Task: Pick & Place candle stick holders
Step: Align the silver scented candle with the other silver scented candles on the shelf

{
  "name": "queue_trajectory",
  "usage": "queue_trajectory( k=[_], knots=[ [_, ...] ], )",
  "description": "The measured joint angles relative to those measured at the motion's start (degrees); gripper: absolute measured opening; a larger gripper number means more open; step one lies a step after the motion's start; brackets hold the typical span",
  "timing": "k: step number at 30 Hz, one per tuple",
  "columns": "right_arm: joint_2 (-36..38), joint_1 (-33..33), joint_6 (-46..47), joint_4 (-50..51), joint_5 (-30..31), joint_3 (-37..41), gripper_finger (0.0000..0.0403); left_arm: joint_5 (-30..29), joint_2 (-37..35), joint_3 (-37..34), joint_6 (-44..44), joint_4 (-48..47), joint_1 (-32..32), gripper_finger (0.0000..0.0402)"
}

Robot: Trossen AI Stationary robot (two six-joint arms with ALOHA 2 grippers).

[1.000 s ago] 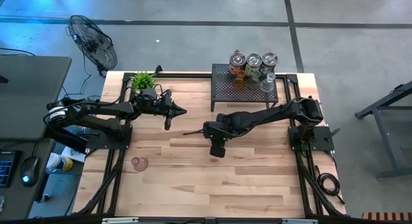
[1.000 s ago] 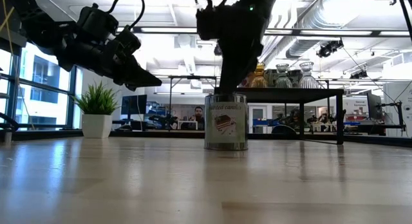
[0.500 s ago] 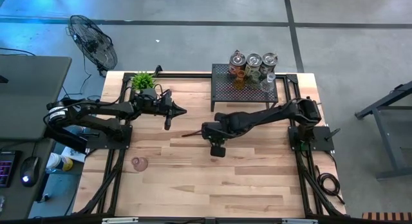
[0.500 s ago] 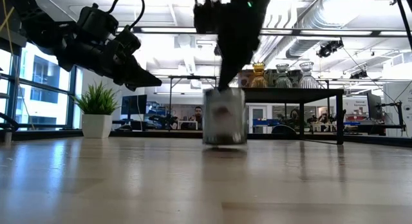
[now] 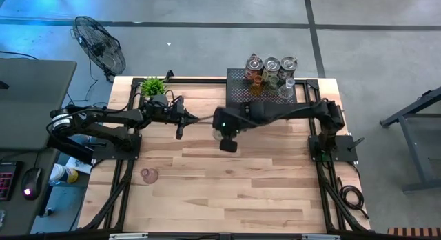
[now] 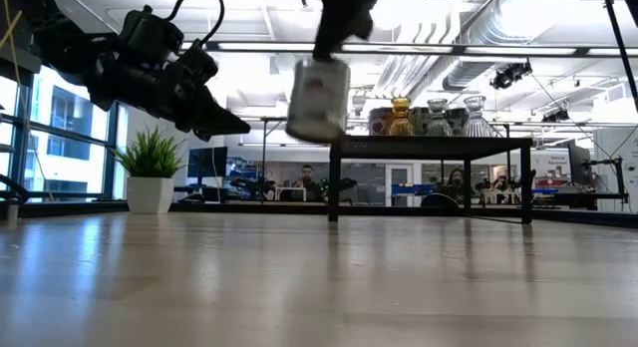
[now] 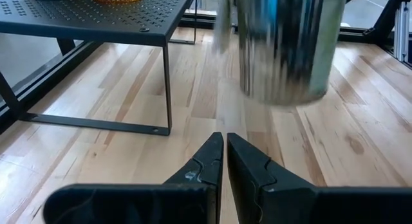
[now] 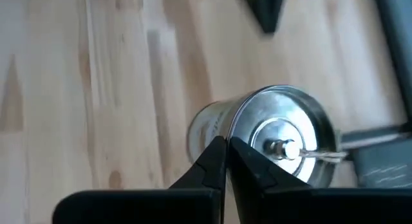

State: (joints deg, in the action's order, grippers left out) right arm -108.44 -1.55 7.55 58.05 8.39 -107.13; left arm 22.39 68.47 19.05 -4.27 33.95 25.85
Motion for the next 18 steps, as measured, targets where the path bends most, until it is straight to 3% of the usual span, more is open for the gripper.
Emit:
queue_trajectory(
  k=[8, 18],
  knots=[
    [0.1, 6.4, -10.5, 2.1, 2.5, -11.3, 0.0002, 0.0, 0.0, 0.0, 0.0, 0.0, 0.0, 0.0019],
    [-0.3, 20.6, -29.6, 2.7, -1.1, -12.0, 0.0004, 0.1, 0.0, 0.0, 0.0, 0.1, 0.0, 0.0019]
  ],
)
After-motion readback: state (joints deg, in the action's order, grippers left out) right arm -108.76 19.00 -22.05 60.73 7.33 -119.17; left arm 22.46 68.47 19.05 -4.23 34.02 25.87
